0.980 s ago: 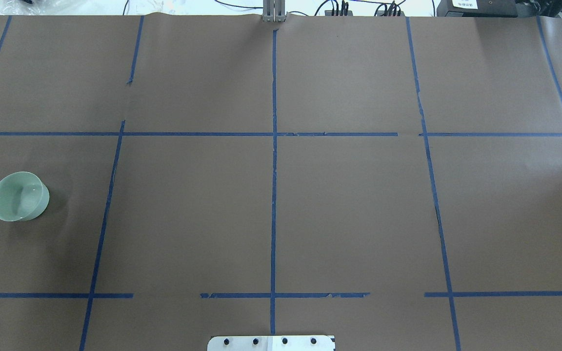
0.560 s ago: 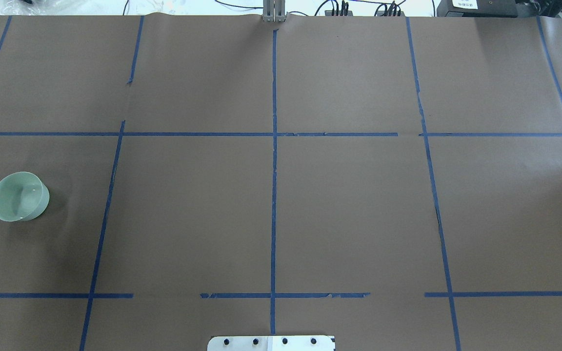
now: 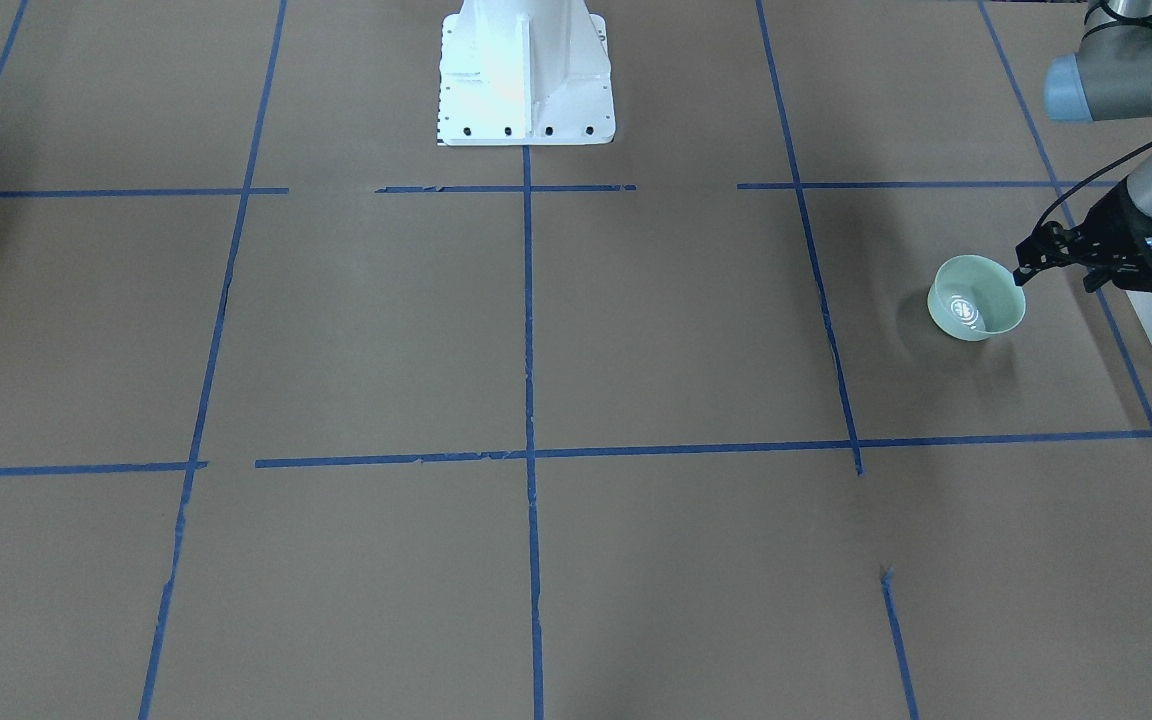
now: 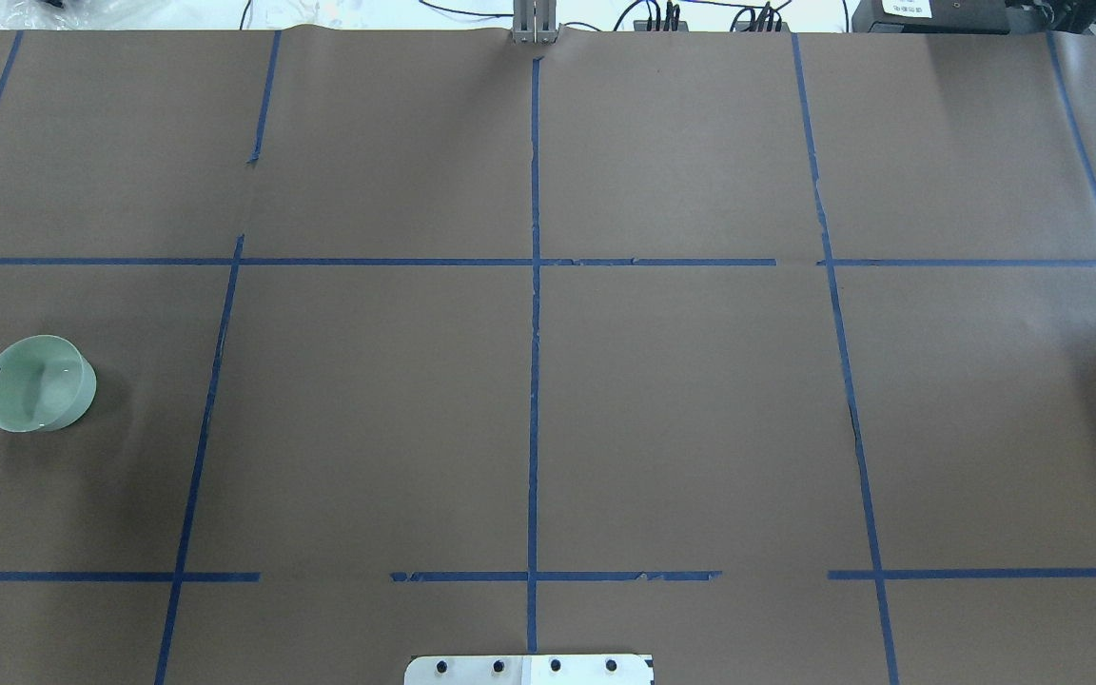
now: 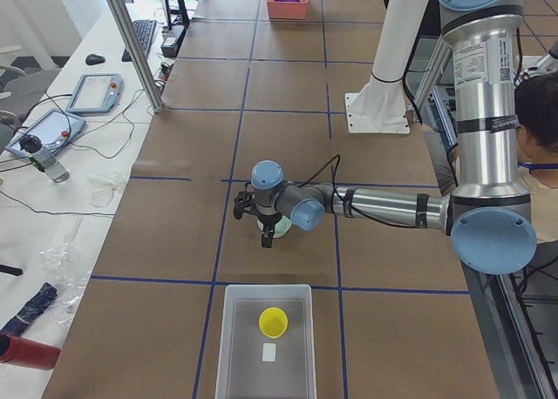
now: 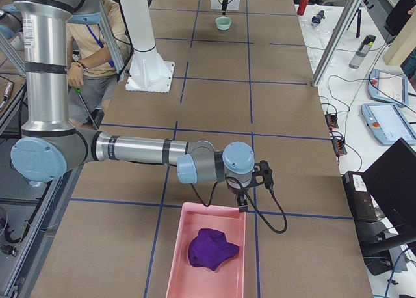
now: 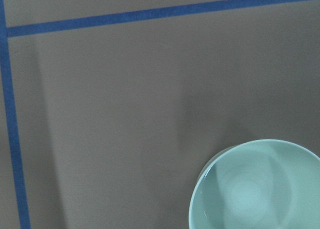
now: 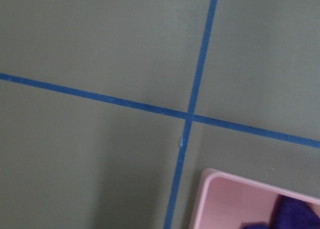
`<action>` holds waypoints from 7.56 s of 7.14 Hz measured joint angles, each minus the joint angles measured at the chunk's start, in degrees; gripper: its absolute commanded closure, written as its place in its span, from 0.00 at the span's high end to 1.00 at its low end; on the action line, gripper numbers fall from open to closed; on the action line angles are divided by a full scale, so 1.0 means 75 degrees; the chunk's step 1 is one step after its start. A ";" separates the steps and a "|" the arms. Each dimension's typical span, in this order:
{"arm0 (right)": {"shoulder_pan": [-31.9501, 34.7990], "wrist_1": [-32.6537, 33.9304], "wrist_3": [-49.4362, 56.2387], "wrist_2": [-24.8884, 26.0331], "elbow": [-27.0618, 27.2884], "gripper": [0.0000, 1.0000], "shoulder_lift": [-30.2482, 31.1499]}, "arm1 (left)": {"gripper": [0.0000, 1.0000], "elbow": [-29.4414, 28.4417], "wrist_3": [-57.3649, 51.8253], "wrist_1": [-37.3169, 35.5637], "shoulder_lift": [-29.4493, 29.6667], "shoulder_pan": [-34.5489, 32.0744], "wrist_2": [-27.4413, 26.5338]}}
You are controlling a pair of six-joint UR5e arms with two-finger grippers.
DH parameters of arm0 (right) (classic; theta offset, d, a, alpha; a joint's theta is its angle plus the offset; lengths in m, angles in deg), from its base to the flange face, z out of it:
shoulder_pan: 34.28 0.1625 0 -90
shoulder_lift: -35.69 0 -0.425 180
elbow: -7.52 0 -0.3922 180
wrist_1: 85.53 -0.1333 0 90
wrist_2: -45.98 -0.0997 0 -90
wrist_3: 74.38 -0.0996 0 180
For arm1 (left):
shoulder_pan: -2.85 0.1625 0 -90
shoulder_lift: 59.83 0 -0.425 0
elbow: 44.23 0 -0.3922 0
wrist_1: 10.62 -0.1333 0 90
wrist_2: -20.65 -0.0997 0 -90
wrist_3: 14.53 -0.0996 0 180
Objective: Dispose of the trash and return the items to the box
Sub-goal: 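Reach the left gripper to the pale green bowl and grasp its rim, then lift the pale green bowl with the left gripper into the clear bin, then open the left gripper and raise it away from the clear bin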
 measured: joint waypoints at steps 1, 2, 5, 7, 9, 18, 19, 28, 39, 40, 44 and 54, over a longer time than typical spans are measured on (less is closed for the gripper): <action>-0.0325 -0.0352 -0.0518 -0.0012 0.0019 1.00 0.0005 | 1.00 -0.0058 0.0139 0.0021 0.0020 0.0177 -0.0016; -0.0547 -0.0521 -0.0748 -0.0014 0.0019 1.00 0.0010 | 0.98 -0.0191 0.0199 0.0073 0.0062 0.0298 -0.0021; -0.0873 -0.0608 -0.0923 -0.0033 0.0029 1.00 0.0013 | 0.63 -0.0741 0.0244 0.0703 0.0119 0.0438 -0.0023; -0.0932 -0.0611 -0.0936 -0.0068 0.0034 1.00 0.0014 | 0.12 -0.0857 0.0258 0.0834 0.0135 0.0464 -0.0023; -0.0941 -0.0611 -0.0937 -0.0075 0.0040 1.00 0.0014 | 0.00 -0.0874 0.0251 0.0881 0.0139 0.0474 -0.0021; -0.0942 -0.0623 -0.0914 -0.0076 0.0077 1.00 0.0041 | 0.00 0.0732 -0.2116 0.1534 -0.1341 -0.2006 0.0559; -0.0942 -0.0623 -0.0916 -0.0076 0.0078 1.00 0.0042 | 0.00 0.0312 -0.3300 0.1490 -0.1408 -0.2820 0.0542; -0.0958 -0.0611 -0.0904 -0.0053 -0.0060 1.00 0.0042 | 0.00 -0.4726 -0.8958 0.0204 0.1024 -0.5746 -0.0398; -0.0989 -0.0619 -0.0920 -0.0062 -0.0117 1.00 0.0037 | 1.00 -0.5770 -0.8730 -0.0058 0.1525 -0.5802 0.0194; -0.0989 -0.0622 -0.0924 -0.0070 -0.0097 1.00 0.0037 | 1.00 -0.5750 -0.8629 -0.0053 0.1499 -0.5806 0.0216; -0.0989 -0.0623 -0.0918 -0.0076 -0.0081 1.00 0.0037 | 1.00 -0.5721 -0.8570 -0.0050 0.1462 -0.5810 0.0232; -0.0982 -0.0581 -0.1664 -0.0088 0.1119 1.00 0.0298 | 1.00 0.0817 -0.2814 -0.1779 -0.0342 -0.4186 0.1211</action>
